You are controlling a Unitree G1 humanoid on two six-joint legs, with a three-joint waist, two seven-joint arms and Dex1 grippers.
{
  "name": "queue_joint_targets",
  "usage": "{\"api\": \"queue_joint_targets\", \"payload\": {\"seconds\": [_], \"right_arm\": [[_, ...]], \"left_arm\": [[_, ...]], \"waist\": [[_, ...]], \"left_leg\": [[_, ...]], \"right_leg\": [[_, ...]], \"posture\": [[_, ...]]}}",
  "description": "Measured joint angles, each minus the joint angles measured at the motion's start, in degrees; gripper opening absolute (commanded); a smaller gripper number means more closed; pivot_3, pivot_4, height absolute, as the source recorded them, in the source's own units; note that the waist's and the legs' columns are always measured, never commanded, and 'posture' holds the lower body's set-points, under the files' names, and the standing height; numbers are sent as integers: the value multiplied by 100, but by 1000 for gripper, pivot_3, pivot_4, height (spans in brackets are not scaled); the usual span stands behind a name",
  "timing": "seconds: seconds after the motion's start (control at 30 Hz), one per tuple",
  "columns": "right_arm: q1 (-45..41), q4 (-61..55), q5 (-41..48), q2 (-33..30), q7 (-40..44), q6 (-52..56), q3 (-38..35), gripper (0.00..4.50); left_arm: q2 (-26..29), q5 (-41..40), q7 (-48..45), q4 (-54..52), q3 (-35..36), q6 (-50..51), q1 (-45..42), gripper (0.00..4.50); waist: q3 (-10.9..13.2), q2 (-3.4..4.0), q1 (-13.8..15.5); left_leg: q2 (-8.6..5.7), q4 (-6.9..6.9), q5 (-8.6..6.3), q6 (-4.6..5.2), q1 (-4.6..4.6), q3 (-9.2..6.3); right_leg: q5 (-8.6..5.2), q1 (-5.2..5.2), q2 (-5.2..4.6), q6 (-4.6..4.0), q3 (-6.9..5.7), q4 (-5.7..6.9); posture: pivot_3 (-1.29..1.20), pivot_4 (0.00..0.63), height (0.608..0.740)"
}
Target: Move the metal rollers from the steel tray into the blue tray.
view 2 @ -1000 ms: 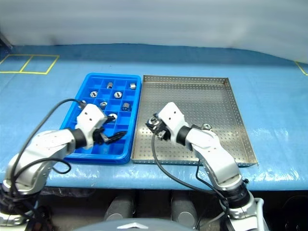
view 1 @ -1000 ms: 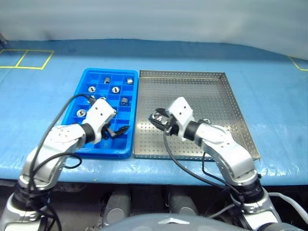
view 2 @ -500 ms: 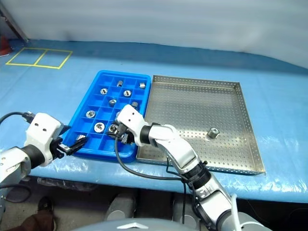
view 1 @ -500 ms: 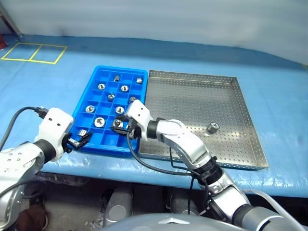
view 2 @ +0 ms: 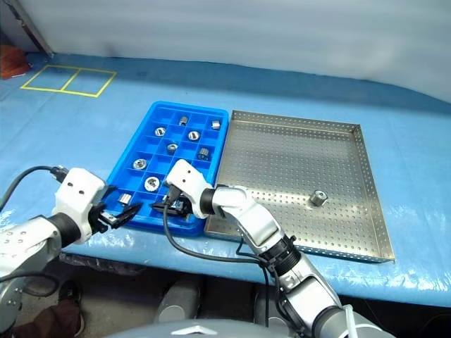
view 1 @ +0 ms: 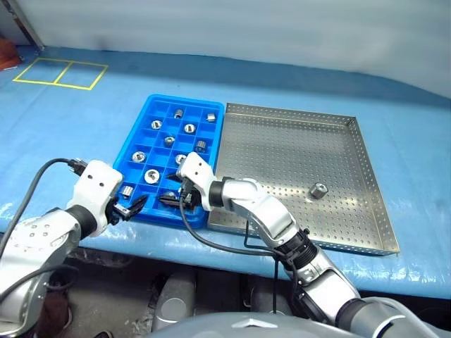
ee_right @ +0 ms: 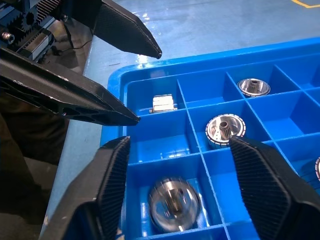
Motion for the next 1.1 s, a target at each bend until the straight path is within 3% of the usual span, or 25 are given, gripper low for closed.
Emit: {"api": "queue_joint_targets", "payload": {"seconds": [0.2, 0.37, 0.63, 0.9, 1.1], "right_arm": [[218, -231, -67, -68, -232, -155, -195, 3990], [484, -1042, -294, -702, -735, -25, -875, 3990], [1324, -2066, -454, -1577, -1372, 804, -2028, 3990], [1916, -2452, -556, -1569, -2113, 1538, -2988, 3990], [2075, -2295, -427, -1327, -2337, 1709, -3224, 3990]], "left_arm": [[-148, -25, 20, 157, -364, -149, -358, 3793], [-588, -42, 18, 493, -1192, -532, -961, 3793], [-1132, 55, -220, 1546, -2548, -1271, -1821, 3793], [-1513, 234, -753, 2634, -3485, -1959, -2592, 3793], [-1632, 332, -1140, 3013, -4005, -2229, -2910, 3793]], "waist": [[0, 0, 3], [-1, -2, 9], [-3, 1, -243], [-6, 6, -650], [-8, 10, -838]], "left_leg": [[-1, -1, 1, -2, -3, 1], [-6, 12, 1, -3, -8, 5], [-6, 18, 2, -1, -38, 13], [-9, 45, 1, 3, -63, 15], [-8, 49, 2, 6, -59, 18]], "right_leg": [[0, -1, -2, -1, 0, 0], [3, 4, -9, 6, 1, -6], [7, -27, -8, 11, 11, -1], [17, -44, -5, 26, 20, 6], [19, -43, -2, 29, 27, 14]], "posture": [[300, 150, 740], [220, 150, 740], [60, 150, 740], [-11, 150, 740], [-20, 150, 740]]}}
